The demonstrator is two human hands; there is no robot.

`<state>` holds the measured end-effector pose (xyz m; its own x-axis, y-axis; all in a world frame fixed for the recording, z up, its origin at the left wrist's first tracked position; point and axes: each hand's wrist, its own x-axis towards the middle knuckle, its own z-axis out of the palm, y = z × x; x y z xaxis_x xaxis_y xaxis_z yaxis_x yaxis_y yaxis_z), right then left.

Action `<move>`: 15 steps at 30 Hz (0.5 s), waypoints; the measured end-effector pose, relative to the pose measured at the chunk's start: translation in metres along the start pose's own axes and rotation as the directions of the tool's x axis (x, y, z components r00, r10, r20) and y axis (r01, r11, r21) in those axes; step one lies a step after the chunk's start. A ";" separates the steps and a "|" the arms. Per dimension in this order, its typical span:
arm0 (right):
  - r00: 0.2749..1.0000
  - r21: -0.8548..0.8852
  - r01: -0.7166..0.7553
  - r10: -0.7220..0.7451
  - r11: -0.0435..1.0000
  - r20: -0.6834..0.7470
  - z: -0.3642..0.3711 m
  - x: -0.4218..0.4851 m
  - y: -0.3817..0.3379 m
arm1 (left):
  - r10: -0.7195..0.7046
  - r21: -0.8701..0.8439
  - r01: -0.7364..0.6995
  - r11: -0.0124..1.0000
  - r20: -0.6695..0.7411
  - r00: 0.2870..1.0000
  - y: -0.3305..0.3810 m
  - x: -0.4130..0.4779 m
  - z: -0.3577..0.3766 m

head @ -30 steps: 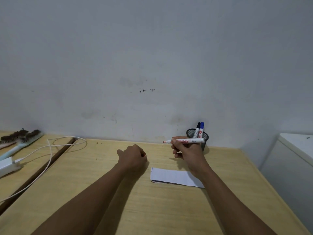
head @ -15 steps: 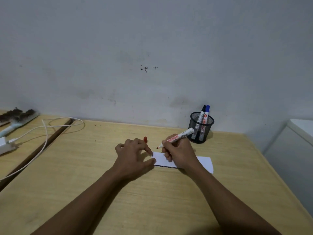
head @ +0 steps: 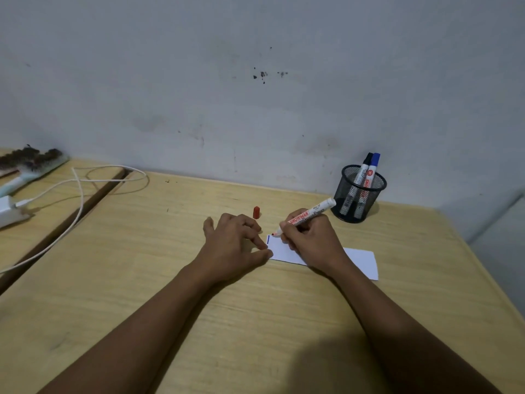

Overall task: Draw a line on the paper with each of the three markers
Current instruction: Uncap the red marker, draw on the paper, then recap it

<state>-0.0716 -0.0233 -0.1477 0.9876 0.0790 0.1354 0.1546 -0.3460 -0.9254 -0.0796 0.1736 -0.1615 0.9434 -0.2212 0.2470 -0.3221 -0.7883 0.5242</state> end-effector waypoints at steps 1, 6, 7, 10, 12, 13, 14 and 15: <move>1.000 -0.009 -0.005 0.005 1.000 0.016 -0.001 0.001 0.000 | 0.004 -0.003 -0.004 1.000 -0.003 1.000 0.000 0.000 0.000; 1.000 -0.013 -0.004 0.004 1.000 -0.013 0.003 0.003 0.002 | 0.002 0.000 -0.002 1.000 -0.007 1.000 0.001 -0.001 0.001; 1.000 -0.017 0.000 0.000 1.000 -0.027 0.004 0.002 0.002 | 0.004 0.010 -0.004 1.000 -0.009 1.000 0.002 -0.001 0.001; 0.999 -0.038 0.001 -0.003 0.999 -0.043 0.006 0.000 0.002 | -0.004 0.032 0.004 0.999 0.000 1.000 0.005 -0.001 0.000; 0.999 -0.060 0.001 -0.004 0.998 -0.047 0.006 0.000 0.003 | -0.007 0.036 0.007 0.999 0.003 1.000 0.005 0.000 0.000; 0.999 -0.076 -0.001 -0.002 0.997 -0.047 0.006 0.000 0.003 | -0.011 0.033 0.010 0.999 0.003 1.000 0.005 0.000 0.000; 0.999 -0.092 0.001 -0.005 0.996 -0.046 0.006 0.001 0.003 | -0.015 0.028 0.015 0.999 0.004 1.000 0.005 0.000 0.000; 0.999 -0.106 0.005 -0.010 0.994 -0.045 0.007 0.001 0.004 | -0.019 0.027 0.019 0.999 0.006 1.000 0.005 0.000 0.000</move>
<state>-0.0705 -0.0183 -0.1533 0.9863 0.0403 0.1601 0.1613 -0.4432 -0.8818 -0.0812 0.1695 -0.1586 0.9500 -0.2092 0.2320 -0.3016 -0.8078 0.5065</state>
